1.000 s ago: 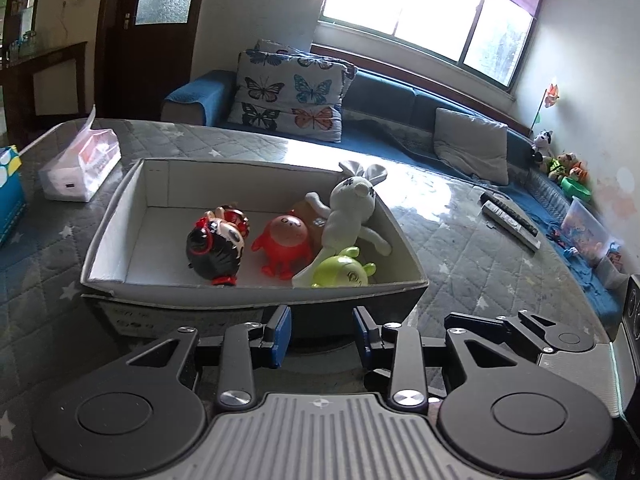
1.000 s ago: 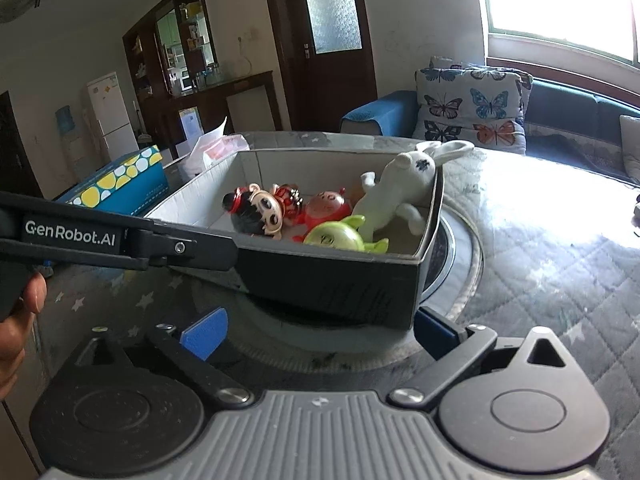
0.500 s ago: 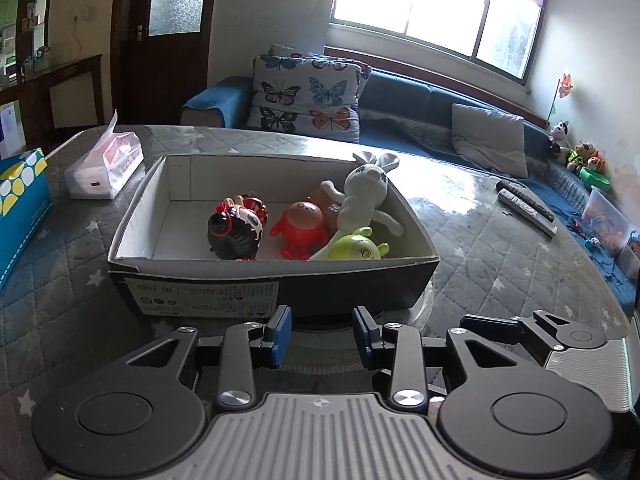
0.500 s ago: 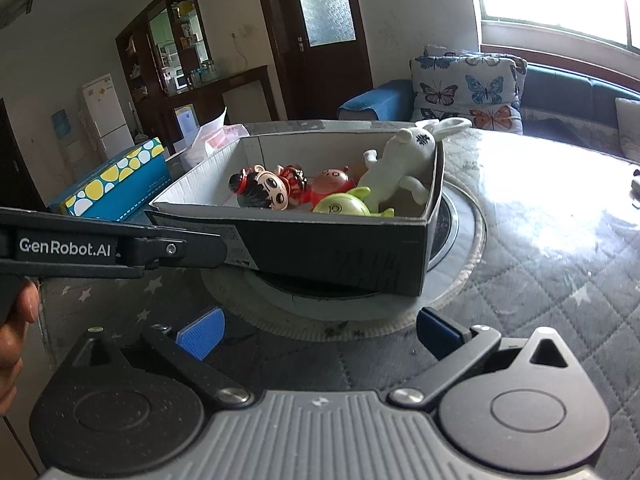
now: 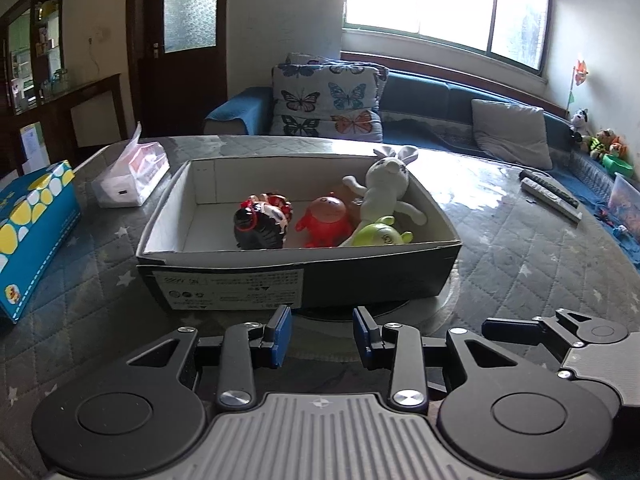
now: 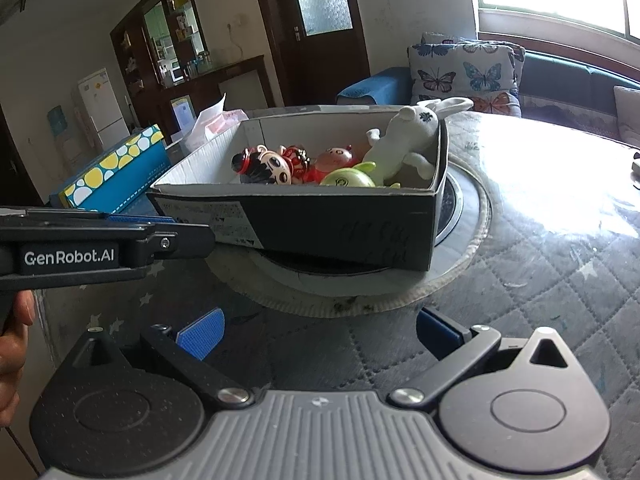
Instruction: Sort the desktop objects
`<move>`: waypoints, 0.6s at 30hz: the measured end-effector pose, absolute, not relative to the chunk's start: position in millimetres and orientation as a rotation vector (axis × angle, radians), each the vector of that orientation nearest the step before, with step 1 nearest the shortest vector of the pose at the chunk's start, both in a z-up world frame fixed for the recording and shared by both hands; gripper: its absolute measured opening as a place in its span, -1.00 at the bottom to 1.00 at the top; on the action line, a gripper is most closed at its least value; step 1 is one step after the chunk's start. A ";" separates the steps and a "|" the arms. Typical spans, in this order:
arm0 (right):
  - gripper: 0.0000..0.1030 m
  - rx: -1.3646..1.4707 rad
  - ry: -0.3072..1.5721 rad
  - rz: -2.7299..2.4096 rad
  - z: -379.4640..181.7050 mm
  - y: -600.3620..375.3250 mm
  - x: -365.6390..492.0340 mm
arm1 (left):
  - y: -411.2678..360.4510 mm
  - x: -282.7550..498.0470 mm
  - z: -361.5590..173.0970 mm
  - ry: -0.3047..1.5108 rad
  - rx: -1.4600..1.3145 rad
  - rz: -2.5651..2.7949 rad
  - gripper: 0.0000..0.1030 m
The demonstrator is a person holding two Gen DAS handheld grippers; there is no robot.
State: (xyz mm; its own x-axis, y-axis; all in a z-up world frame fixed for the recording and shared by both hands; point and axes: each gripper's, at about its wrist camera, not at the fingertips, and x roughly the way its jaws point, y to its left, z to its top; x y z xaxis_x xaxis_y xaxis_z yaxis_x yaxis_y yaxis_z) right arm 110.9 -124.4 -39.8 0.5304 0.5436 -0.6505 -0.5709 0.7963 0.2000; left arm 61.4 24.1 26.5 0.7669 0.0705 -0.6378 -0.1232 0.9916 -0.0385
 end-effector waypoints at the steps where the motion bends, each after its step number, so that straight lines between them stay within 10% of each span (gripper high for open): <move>1: 1.00 -0.040 0.765 0.665 -40.7 -123.6 110.7 | 24.4 61.0 25.8 0.687 -0.075 0.115 -0.28; 18: 1.00 -0.059 0.800 0.655 -49.5 -115.1 115.0 | 27.6 65.7 11.2 0.740 -0.050 0.144 -0.28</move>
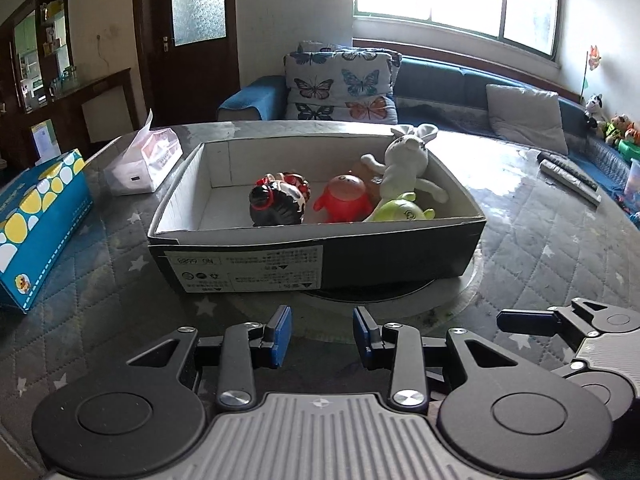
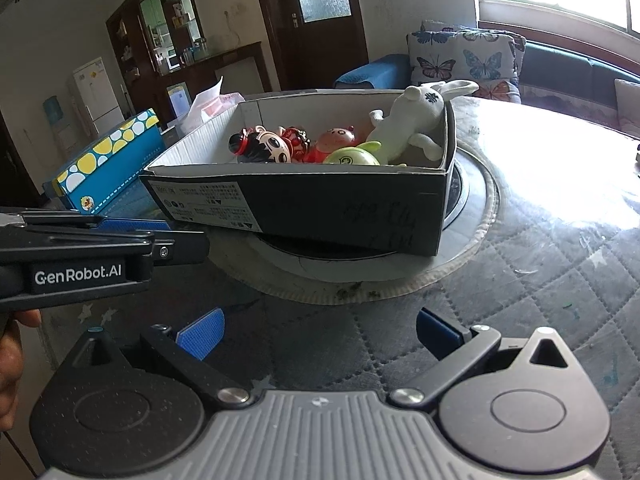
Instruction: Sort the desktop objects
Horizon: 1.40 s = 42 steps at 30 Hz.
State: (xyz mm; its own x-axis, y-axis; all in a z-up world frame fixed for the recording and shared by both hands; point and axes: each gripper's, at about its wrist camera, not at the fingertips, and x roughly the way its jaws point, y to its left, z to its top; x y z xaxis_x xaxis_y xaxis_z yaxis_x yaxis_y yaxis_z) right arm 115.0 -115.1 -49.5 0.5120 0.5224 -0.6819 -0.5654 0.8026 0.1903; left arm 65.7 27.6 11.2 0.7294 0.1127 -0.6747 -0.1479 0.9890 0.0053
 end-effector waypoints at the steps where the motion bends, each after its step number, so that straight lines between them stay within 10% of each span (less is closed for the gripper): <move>1: 1.00 -0.059 0.801 0.654 -49.7 -114.8 115.3 | 28.2 66.3 10.6 0.744 -0.051 0.146 -0.28; 42: 1.00 -0.082 0.816 0.636 -59.1 -96.2 143.6 | 51.3 92.2 -2.6 0.813 -0.063 0.205 -0.28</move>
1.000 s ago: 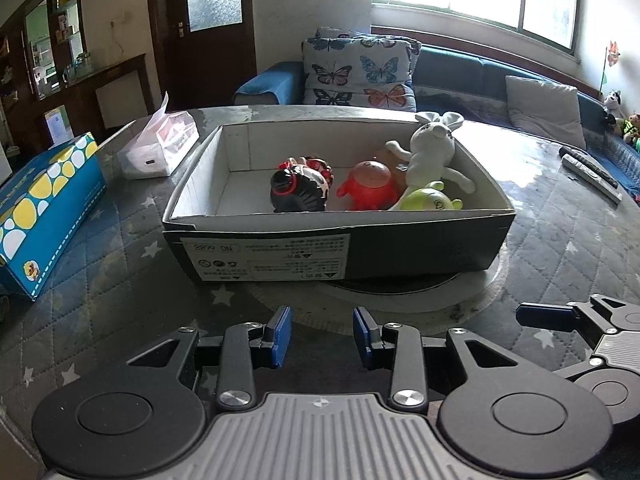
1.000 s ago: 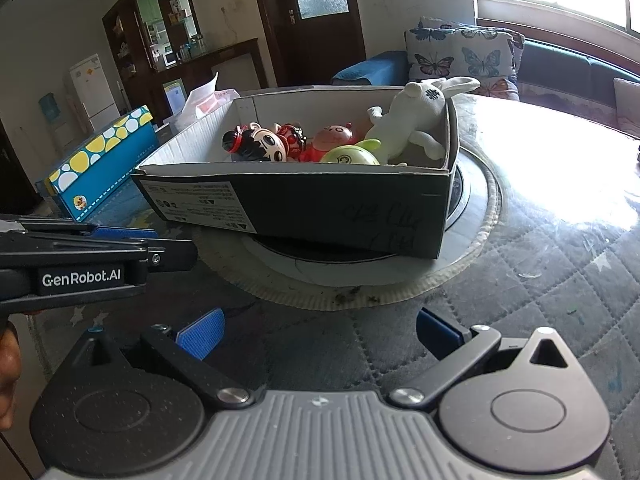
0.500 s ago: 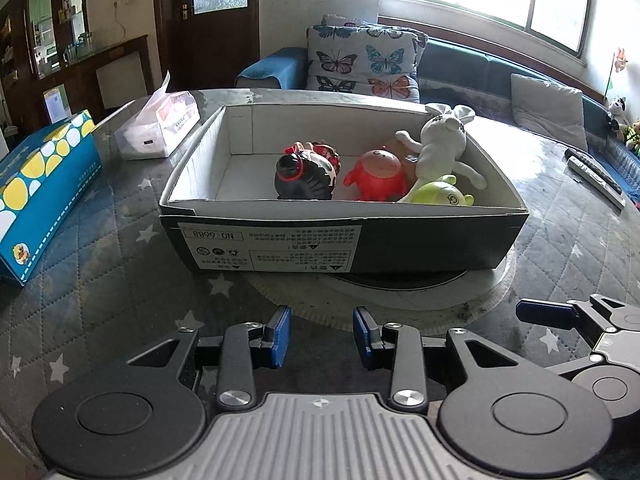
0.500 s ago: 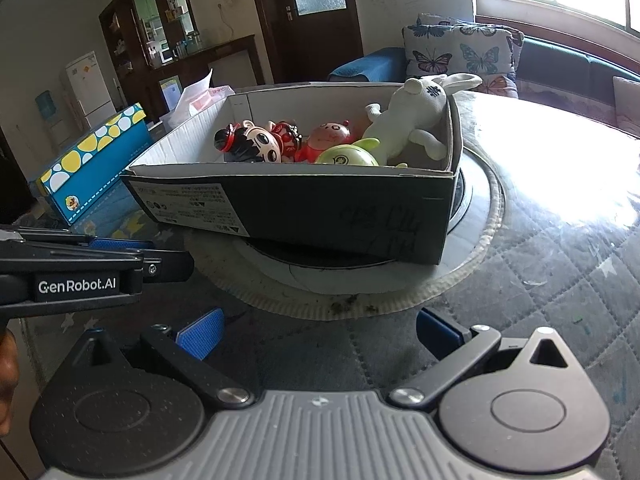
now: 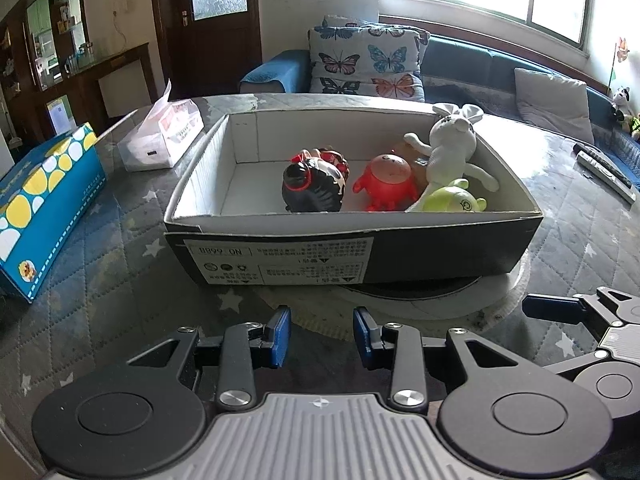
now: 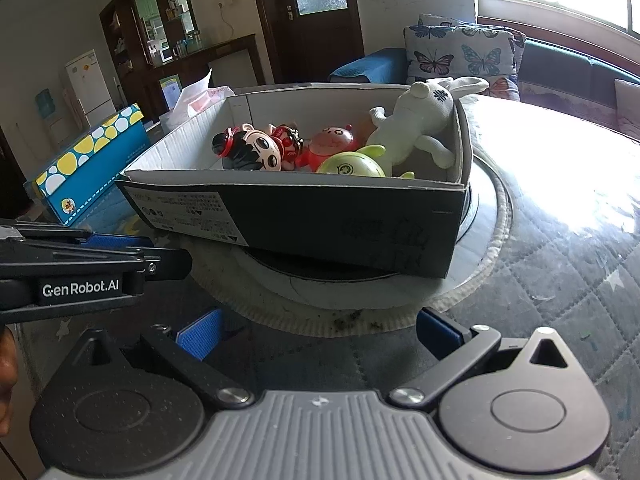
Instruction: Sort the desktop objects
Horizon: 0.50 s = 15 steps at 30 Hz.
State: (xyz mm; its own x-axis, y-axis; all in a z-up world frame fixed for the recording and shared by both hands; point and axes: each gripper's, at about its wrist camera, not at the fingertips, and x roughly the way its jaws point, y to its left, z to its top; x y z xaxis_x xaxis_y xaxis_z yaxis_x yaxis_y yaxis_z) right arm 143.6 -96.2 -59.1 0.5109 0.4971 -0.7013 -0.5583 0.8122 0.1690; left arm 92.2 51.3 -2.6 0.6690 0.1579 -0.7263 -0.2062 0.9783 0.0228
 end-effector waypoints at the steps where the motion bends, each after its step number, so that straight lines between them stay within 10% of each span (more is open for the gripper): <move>1: 1.00 -0.082 0.817 0.635 -59.1 -95.7 144.5 | 51.6 92.9 -2.7 0.812 -0.062 0.206 -0.28; 15: 1.00 -0.079 0.822 0.630 -60.4 -88.7 155.0 | 56.4 101.2 -4.3 0.814 -0.052 0.217 -0.29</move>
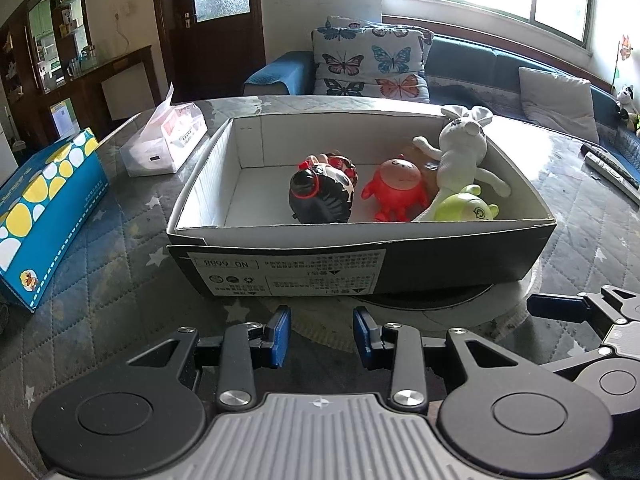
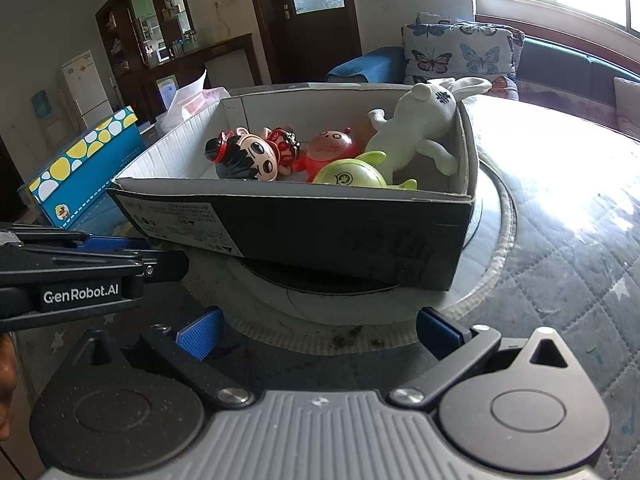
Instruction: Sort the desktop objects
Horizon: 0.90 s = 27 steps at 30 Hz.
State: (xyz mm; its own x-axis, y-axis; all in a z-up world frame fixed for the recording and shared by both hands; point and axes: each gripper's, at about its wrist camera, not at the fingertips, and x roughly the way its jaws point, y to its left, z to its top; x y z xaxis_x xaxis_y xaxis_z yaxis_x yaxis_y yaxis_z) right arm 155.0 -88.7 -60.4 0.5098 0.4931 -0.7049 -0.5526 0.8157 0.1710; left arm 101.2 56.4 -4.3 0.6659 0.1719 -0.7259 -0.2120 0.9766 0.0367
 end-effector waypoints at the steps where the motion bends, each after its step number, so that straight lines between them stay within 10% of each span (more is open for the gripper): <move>1: 1.00 -0.080 0.823 0.631 -60.4 -87.8 155.6 | 56.7 101.9 -4.4 0.813 -0.051 0.217 -0.29; 27: 1.00 -0.084 0.833 0.642 -59.2 -74.9 165.6 | 62.7 113.0 -1.4 0.800 -0.024 0.219 -0.30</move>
